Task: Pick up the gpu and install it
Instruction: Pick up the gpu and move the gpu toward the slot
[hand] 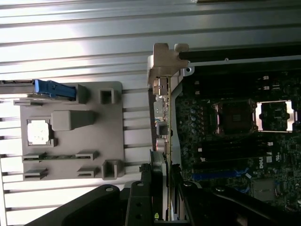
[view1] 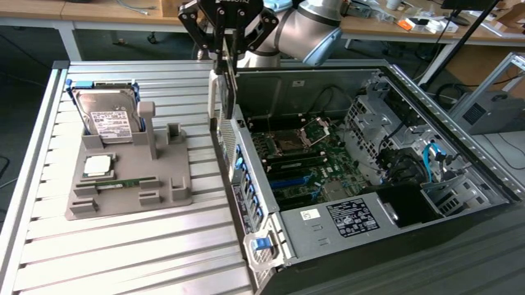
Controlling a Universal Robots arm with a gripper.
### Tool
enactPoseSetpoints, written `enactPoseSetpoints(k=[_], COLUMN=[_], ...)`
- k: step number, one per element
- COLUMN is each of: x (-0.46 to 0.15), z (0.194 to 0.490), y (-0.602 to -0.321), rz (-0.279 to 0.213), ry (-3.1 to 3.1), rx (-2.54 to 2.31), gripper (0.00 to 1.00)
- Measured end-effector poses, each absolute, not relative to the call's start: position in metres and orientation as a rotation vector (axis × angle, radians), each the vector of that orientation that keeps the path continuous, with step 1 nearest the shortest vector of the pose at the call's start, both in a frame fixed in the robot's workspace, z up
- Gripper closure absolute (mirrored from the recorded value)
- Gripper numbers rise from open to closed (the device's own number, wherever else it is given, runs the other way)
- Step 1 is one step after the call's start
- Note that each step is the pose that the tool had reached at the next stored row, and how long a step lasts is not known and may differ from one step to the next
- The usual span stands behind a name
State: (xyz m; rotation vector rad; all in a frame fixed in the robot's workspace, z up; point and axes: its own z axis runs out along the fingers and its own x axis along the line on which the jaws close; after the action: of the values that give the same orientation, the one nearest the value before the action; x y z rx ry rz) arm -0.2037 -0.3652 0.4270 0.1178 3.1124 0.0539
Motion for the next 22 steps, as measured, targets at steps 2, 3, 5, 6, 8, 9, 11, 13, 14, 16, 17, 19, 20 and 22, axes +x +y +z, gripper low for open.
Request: enactPoseSetpoints(k=[2,3,5,6,8,9,11,13,14,16,17,19,20,22], x=[-0.2032,-0.203,-0.2026,-0.202,-0.2014,-0.2012,-0.2005,-0.2001,-0.1998,-0.1992,-0.199,-0.1985,-0.1983,-0.1978], z=[0.427,0.427,0.427,0.427,0.427,0.427,0.427,0.427,0.427,0.427,0.427,0.427,0.427,0.427], y=[-0.3652,-0.3652,-0.3652,-0.3652,-0.3652,-0.3652,-0.3652,-0.3652,-0.3652,-0.3652,-0.3652,-0.3652,-0.3652,-0.3652], rz=[0.054,0.053,0.053,0.053,0.052,0.052,0.051,0.051,0.051,0.05,0.05,0.049,0.049,0.049], ry=[3.112,3.112,3.112,3.112,3.112,3.112,3.112,3.112,3.112,3.112,3.112,3.112,3.112,3.112], rx=[0.118,0.118,0.118,0.118,0.118,0.118,0.118,0.118,0.118,0.118,0.118,0.118,0.118,0.118], gripper=[0.73,0.73,0.73,0.73,0.73,0.73,0.73,0.73,0.73,0.73,0.73,0.73,0.73,0.73])
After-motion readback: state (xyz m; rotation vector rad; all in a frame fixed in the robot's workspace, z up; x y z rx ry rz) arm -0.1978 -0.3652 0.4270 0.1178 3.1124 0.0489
